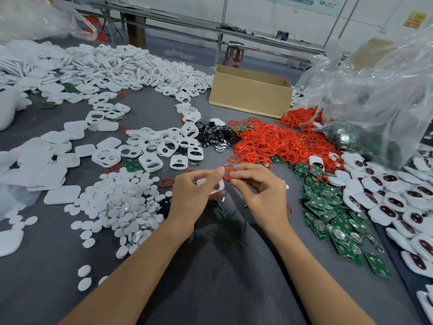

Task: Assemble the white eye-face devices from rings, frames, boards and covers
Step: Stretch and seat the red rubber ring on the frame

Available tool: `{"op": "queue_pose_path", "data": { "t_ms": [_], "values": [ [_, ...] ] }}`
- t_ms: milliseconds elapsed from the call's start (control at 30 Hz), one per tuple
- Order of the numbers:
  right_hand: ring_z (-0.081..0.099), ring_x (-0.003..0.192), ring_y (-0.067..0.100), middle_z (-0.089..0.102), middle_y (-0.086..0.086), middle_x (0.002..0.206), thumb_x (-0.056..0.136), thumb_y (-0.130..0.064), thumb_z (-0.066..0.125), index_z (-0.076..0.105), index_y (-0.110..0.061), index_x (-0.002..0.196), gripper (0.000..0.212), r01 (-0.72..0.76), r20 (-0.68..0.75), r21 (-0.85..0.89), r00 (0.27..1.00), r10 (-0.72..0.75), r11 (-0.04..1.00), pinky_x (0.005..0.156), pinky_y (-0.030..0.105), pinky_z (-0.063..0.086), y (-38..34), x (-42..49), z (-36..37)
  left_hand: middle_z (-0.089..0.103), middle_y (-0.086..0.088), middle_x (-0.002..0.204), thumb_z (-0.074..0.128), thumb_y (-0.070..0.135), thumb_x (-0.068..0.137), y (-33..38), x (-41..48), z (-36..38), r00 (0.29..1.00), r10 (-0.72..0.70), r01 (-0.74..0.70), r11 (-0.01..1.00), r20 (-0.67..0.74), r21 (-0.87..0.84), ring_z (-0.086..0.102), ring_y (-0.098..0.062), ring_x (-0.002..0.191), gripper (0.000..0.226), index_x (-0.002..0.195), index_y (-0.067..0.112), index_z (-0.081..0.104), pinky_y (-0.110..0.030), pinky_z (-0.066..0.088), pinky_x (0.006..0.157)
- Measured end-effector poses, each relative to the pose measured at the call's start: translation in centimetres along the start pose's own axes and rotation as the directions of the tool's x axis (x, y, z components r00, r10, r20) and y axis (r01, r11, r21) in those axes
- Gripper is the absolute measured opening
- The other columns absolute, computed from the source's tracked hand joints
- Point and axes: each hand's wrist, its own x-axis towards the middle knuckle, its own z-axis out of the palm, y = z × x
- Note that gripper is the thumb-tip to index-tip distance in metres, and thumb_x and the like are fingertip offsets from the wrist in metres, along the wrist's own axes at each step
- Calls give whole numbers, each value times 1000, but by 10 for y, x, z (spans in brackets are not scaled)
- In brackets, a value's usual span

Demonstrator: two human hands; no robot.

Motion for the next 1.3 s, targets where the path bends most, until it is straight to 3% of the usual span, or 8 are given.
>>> {"op": "queue_pose_path", "data": {
  "t_ms": [100, 267, 433, 700, 833, 967, 1167, 1300],
  "values": [
    [68, 94, 15, 71, 1, 96, 77, 3, 74, 76, -12, 88, 19, 1, 34, -24, 999, 0, 1000, 85, 35, 55, -1, -1, 1, 74, -12, 79, 73, 9, 84, 2, -1, -1, 999, -4, 7, 997, 53, -73, 70, -20, 69, 8, 80, 13, 78, -27, 60, 63],
    [70, 81, 8, 73, -3, 88, 81, -3, 72, 73, -11, 91, 13, -84, 27, 56, 996, 82, 995, 76, 20, 54, -7, -3, 3, 75, -7, 79, 72, 3, 83, 1, -2, -1, 997, 60, -60, 998, 53, -17, 70, -18, 72, 13, 81, 15, 78, -28, 59, 64],
    [66, 65, 12, 72, -5, 74, 80, -2, 74, 73, -17, 84, 15, -227, 12, 65, 974, 226, 972, 68, 31, 55, -7, -1, 3, 74, -2, 74, 73, 1, 82, 0, -3, 2, 991, 108, -109, 994, 80, 5, 67, -10, 66, 19, 77, 19, 77, -20, 55, 58],
    [60, 65, 24, 68, -4, 72, 82, -3, 72, 67, -19, 77, 17, -229, 42, 39, 973, 227, 973, 66, 36, 50, -5, -2, 3, 72, -12, 77, 76, 8, 81, -2, -3, 2, 990, 120, -124, 991, 73, 49, 65, -15, 65, 5, 78, 13, 77, -30, 60, 61],
    [59, 63, 11, 68, -7, 71, 81, 0, 71, 66, -20, 76, 21, -244, -47, 47, 968, 246, 969, 64, 29, 50, -3, -1, 5, 69, -16, 80, 74, 0, 81, -2, -2, 3, 992, 58, -57, 998, 114, -8, 66, -17, 72, 15, 92, 10, 75, -34, 61, 74],
    [55, 60, 12, 66, -1, 70, 83, -1, 70, 64, -24, 74, 25, -273, -119, 97, 952, 283, 957, 62, 30, 46, -1, 1, 2, 64, -11, 82, 70, -11, 78, -2, -2, 3, 988, 41, -43, 999, 148, 4, 61, -20, 78, 29, 98, 10, 73, -39, 59, 85],
    [56, 62, 32, 66, 4, 72, 82, -2, 71, 66, -17, 77, 17, -213, -31, 88, 976, 216, 973, 62, 45, 47, -6, -3, 3, 71, -4, 76, 75, 4, 81, -1, -3, 4, 992, 74, -69, 996, 103, -50, 67, -14, 70, 8, 88, 7, 76, -28, 60, 68],
    [56, 64, 33, 66, 5, 72, 82, -2, 72, 65, -20, 76, 20, -196, -16, 76, 980, 198, 978, 63, 48, 47, -11, -4, 5, 74, -5, 82, 75, 3, 80, 0, -4, 4, 991, 110, -107, 993, 73, -43, 69, -13, 72, 2, 80, 5, 74, -26, 58, 63]
  ]
}}
